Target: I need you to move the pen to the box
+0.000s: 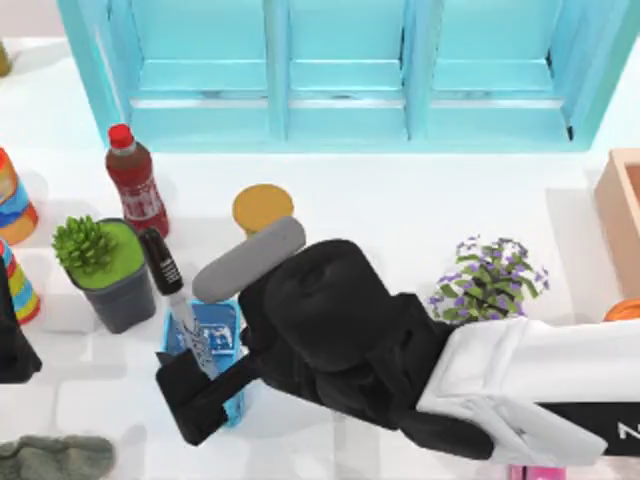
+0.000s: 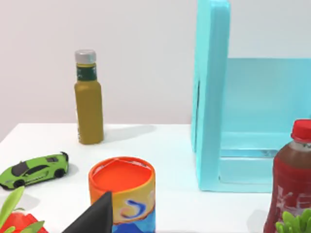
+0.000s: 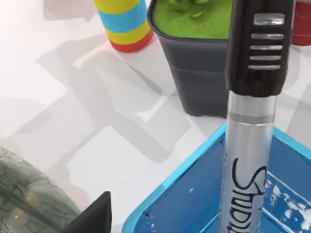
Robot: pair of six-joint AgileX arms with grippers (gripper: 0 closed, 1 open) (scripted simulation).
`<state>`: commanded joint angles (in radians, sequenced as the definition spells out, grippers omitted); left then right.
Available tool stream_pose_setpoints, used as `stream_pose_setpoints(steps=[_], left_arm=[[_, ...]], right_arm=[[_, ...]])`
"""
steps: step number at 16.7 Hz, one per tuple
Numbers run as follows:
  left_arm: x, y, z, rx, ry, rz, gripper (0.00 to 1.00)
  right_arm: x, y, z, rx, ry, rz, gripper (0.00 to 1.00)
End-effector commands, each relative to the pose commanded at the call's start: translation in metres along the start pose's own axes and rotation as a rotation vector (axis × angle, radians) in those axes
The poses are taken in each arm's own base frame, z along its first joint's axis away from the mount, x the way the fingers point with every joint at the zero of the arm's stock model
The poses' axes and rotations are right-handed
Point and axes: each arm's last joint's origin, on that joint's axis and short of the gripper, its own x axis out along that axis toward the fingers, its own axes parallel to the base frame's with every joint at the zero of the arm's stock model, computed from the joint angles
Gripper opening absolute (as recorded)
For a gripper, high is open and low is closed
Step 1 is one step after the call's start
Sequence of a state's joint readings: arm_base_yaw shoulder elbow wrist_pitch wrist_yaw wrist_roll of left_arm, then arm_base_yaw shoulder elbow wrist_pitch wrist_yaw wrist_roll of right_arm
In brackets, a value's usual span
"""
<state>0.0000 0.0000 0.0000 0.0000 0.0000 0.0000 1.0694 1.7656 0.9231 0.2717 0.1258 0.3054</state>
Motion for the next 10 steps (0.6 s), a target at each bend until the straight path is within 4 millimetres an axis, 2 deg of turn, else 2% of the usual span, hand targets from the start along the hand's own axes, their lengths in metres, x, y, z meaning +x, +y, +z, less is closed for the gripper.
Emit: stream_pose_setpoints(steps=[6, 8, 10], left_arm=[[0.0, 0.0, 0.0, 0.0, 0.0, 0.0, 1.0], [0.0, 0.0, 0.0, 0.0, 0.0, 0.0, 1.0], [0.0, 0.0, 0.0, 0.0, 0.0, 0.0, 1.0]], right_arm=[[0.062, -0.002, -0.004, 0.001, 0.004, -0.004, 1.0], [0.073, -0.005, -0.006, 0.0, 0.005, -0.003, 1.0], [0.076, -0.006, -0.006, 0.0, 0.005, -0.003, 1.0]])
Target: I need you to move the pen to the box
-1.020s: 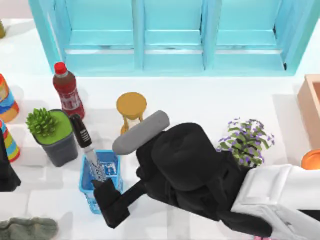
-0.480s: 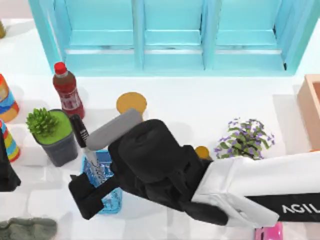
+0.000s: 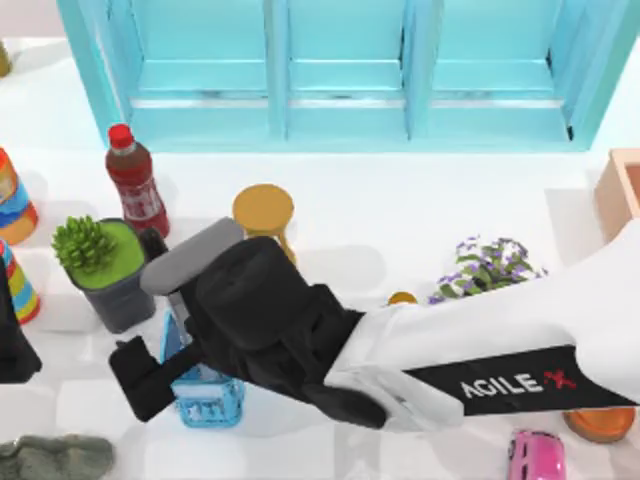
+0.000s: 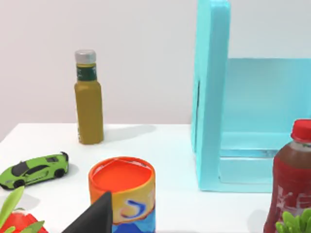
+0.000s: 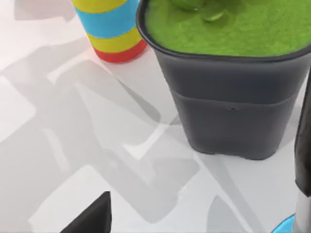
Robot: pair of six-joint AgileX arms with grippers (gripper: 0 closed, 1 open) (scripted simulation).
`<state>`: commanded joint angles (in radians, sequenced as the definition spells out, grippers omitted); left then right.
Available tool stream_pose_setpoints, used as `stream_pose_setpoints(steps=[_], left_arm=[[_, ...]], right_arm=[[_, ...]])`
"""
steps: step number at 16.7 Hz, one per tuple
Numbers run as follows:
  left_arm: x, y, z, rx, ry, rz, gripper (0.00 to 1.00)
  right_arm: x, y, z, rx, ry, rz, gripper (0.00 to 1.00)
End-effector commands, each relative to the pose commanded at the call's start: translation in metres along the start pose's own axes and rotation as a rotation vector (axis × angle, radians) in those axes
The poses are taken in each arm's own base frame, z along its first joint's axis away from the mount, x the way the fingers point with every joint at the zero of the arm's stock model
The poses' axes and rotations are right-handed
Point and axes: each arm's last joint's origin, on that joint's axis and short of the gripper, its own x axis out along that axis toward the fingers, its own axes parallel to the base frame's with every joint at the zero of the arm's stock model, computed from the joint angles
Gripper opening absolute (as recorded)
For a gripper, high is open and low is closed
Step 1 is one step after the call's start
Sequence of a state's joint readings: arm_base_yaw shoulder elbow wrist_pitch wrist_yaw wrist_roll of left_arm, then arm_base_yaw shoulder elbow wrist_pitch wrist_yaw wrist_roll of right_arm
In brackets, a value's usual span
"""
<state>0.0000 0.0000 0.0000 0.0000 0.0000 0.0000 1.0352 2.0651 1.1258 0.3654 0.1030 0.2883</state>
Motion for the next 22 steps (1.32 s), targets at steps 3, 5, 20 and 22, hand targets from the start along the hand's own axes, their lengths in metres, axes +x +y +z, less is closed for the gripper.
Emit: stream_pose_setpoints(steps=[3, 5, 20, 22], left_arm=[[0.0, 0.0, 0.0, 0.0, 0.0, 0.0, 1.0], [0.0, 0.0, 0.0, 0.0, 0.0, 0.0, 1.0], [0.0, 0.0, 0.0, 0.0, 0.0, 0.0, 1.0], [0.0, 0.0, 0.0, 0.0, 0.0, 0.0, 1.0]], right_arm=[[0.0, 0.0, 0.0, 0.0, 0.0, 0.0, 1.0], [0.0, 0.0, 0.0, 0.0, 0.0, 0.0, 0.85], [0.0, 0.0, 0.0, 0.0, 0.0, 0.0, 0.0], [0.0, 0.0, 0.0, 0.0, 0.0, 0.0, 0.0]])
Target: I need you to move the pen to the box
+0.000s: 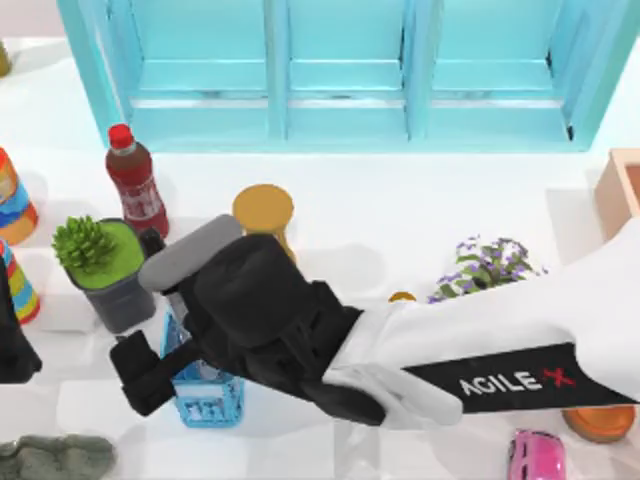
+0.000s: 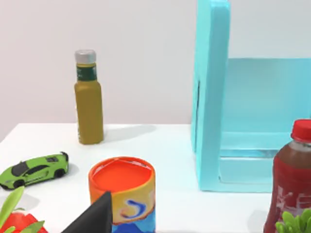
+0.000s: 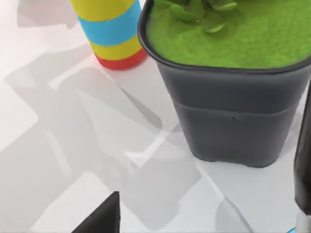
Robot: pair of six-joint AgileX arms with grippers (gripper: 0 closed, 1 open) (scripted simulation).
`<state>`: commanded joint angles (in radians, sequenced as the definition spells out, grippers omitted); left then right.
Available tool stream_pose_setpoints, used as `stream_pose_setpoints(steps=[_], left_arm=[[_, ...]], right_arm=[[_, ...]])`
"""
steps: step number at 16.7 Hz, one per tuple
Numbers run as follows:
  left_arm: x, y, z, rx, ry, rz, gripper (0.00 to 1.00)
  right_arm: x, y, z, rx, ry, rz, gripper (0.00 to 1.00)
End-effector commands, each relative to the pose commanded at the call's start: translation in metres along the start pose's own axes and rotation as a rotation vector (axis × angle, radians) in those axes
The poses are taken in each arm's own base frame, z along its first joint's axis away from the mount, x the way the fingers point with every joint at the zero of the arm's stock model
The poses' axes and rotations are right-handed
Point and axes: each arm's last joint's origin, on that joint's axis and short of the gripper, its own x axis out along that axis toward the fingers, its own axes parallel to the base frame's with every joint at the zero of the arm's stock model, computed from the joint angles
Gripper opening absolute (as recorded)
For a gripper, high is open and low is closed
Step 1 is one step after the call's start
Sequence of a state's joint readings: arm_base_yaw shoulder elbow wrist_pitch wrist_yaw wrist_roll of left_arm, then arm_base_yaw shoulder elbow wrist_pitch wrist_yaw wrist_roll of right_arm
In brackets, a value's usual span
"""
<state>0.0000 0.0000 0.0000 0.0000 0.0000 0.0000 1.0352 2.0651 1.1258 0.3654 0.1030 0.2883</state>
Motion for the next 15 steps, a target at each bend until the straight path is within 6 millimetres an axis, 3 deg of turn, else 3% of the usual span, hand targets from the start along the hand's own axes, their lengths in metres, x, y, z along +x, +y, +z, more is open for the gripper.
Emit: stream_pose_setpoints(steps=[4, 7, 10, 15], left_arm=[[0.0, 0.0, 0.0, 0.0, 0.0, 0.0, 1.0], [0.0, 0.0, 0.0, 0.0, 0.0, 0.0, 1.0], [0.0, 0.0, 0.0, 0.0, 0.0, 0.0, 1.0], [0.0, 0.0, 0.0, 0.0, 0.0, 0.0, 1.0]], right_arm=[[-0.001, 0.001, 0.002, 0.002, -0.004, 0.005, 0.0], [-0.017, -0.009, 0.013, 0.0, 0.011, -0.01, 0.0], [-0.054, -0.027, 0.039, 0.0, 0.008, -0.017, 0.0], [-0.139, -0.059, 0.075, 0.0, -0.011, -0.009, 0.0]])
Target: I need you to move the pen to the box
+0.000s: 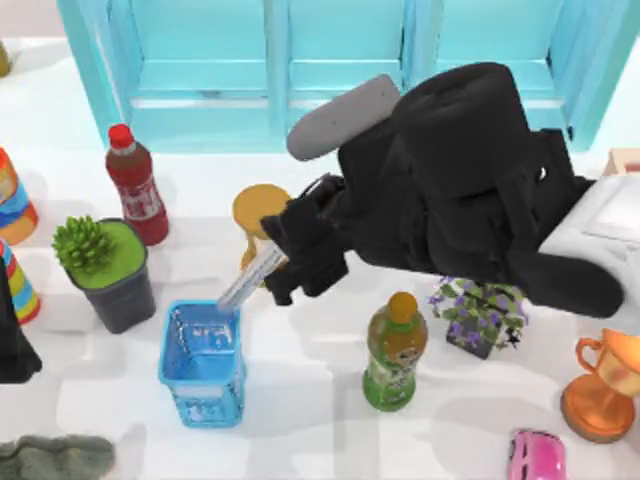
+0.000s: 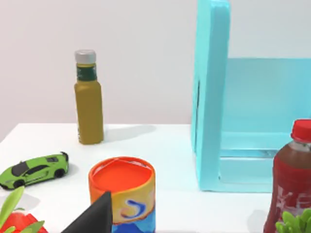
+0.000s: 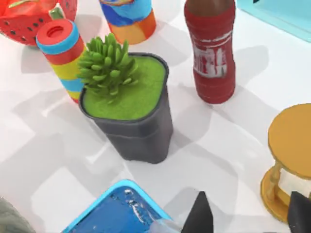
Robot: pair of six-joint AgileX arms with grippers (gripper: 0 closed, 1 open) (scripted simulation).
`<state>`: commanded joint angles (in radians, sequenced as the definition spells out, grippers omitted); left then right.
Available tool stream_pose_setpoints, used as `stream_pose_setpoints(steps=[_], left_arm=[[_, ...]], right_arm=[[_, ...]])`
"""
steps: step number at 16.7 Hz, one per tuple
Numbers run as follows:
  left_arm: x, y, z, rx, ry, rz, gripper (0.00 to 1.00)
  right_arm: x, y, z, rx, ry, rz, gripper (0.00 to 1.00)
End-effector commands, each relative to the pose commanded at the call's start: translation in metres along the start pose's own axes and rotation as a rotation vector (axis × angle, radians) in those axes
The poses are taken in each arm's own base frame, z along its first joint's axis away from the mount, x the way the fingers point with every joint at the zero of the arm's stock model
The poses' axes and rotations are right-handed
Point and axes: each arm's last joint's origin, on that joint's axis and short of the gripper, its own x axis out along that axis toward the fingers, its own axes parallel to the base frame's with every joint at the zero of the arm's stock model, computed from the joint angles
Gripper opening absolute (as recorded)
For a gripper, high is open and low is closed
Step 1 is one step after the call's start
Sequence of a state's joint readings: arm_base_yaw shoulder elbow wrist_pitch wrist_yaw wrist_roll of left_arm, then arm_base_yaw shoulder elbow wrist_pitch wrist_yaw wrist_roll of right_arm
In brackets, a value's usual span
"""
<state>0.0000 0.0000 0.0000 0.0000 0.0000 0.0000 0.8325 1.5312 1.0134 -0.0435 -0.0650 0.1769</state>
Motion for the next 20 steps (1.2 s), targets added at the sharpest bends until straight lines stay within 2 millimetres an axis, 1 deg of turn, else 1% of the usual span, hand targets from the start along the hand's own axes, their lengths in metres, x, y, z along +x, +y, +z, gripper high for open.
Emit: stream_pose_setpoints(steps=[2, 4, 5, 10, 12, 14, 16, 18, 20], left_arm=[[0.0, 0.0, 0.0, 0.0, 0.0, 0.0, 1.0], [0.0, 0.0, 0.0, 0.0, 0.0, 0.0, 1.0], [0.0, 0.0, 0.0, 0.0, 0.0, 0.0, 1.0], [0.0, 0.0, 0.0, 0.0, 0.0, 0.0, 1.0], [0.0, 0.0, 0.0, 0.0, 0.0, 0.0, 1.0], [0.0, 0.0, 0.0, 0.0, 0.0, 0.0, 1.0], [0.0, 0.0, 0.0, 0.0, 0.0, 0.0, 1.0], [0.0, 0.0, 0.0, 0.0, 0.0, 0.0, 1.0], [0.0, 0.0, 0.0, 0.0, 0.0, 0.0, 1.0]], right_arm=[[-0.027, -0.007, 0.005, -0.001, -0.001, 0.01, 0.0], [-0.042, -0.012, 0.006, 0.001, 0.004, 0.014, 0.0], [-0.044, -0.012, 0.006, 0.002, 0.006, 0.014, 0.0], [-0.044, -0.011, 0.007, 0.0, 0.004, 0.018, 0.0], [-0.047, -0.019, 0.013, -0.013, 0.006, -0.003, 0.0], [-0.057, -0.037, 0.026, -0.03, 0.008, -0.054, 0.0], [-0.076, -0.067, 0.039, -0.04, 0.017, -0.134, 0.0], [-0.103, -0.104, 0.049, -0.03, 0.046, -0.239, 0.0], [-0.14, -0.144, 0.049, 0.006, 0.103, -0.352, 0.0]])
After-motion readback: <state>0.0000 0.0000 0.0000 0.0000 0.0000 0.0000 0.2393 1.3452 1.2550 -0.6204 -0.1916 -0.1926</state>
